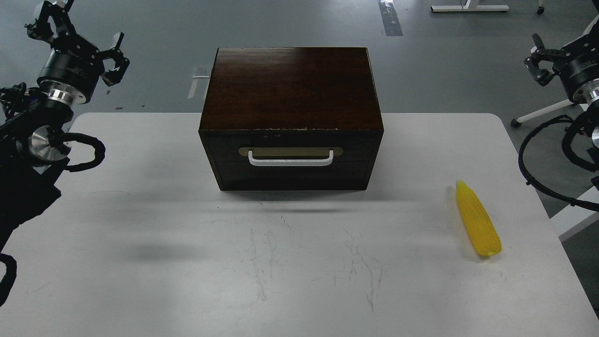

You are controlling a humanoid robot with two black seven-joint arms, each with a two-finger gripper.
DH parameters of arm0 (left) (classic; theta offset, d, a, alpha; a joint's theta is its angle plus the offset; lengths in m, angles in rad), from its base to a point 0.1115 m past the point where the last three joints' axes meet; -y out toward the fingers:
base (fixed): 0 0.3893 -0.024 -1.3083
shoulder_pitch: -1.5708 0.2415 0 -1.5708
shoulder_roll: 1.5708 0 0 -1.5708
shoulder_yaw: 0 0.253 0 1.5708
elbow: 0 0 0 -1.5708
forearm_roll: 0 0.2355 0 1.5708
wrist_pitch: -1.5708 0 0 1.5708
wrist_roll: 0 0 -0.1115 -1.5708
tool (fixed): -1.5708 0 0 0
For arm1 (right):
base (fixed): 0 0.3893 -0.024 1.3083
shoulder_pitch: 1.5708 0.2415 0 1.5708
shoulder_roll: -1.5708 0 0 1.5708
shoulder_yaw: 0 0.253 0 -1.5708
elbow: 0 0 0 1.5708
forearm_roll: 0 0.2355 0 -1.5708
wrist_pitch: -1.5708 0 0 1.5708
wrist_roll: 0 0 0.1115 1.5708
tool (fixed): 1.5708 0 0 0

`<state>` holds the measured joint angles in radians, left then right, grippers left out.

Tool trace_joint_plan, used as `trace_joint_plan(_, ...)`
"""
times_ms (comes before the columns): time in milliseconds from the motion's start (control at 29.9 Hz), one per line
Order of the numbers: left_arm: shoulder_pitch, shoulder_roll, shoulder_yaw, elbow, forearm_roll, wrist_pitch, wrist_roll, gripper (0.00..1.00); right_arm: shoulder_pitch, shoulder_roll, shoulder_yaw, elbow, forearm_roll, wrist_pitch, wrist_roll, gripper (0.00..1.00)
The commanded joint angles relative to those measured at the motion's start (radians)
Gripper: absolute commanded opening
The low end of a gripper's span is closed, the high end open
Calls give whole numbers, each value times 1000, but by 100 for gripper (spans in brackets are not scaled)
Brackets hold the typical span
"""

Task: Put corn in drawer with both arms
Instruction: 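Move the left gripper forward to the white drawer handle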

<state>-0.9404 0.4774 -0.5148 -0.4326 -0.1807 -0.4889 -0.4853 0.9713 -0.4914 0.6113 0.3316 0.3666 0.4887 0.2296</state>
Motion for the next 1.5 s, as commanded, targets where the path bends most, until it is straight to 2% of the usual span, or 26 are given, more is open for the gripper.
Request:
trace_joint_plan(0,-5,0,-7,0,6,0,2,98,6,1,1,1,0,0,0,100)
trace_joint_plan(301,-18,27,-30,-6,-2,0,1,98,12,-10,-5,6,0,0,-1,100)
trace_joint_plan(468,-55,64,-11,-21,32,0,40,98,15,-15,-5,6,0,0,-1,100)
trace_joint_plan(535,-76,101,1,-50,94,0,85,98,20,-18,-7,6,0,0,0,100)
trace_joint_plan(601,-93,144,1,-103,176,0,114,98,20,-27,-7,6,0,0,-1,100)
trace_joint_plan(702,-104,213,-1,-213,324,0,116,98,21,-39,-8,6,0,0,-1,100)
trace_joint_plan(835,-152,328,-1,-444,603,0,117,98,21,-65,-8,6,0,0,-1,100)
trace_joint_plan(902,-164,352,-1,-515,682,0,117,98,21,-68,-8,6,0,0,-1,100)
trace_joint_plan(969,-182,377,-2,-632,805,0,117,97,21,-72,-8,6,0,0,0,100)
trace_joint_plan(1036,-195,409,-4,-830,974,0,117,98,21,-75,-8,7,0,0,-1,100)
trace_joint_plan(1136,-216,417,-2,-998,1172,0,119,97,21,-75,-7,7,0,0,-1,100)
trace_joint_plan(1236,-225,394,1,-1086,1442,0,117,97,21,-75,-5,7,0,0,0,100)
trace_joint_plan(1370,-228,319,28,-1092,1728,0,105,98,21,-76,-2,7,0,0,-1,100)
trace_joint_plan(1470,-276,251,122,-1092,1912,0,77,97,21,-76,-1,7,0,0,0,100)
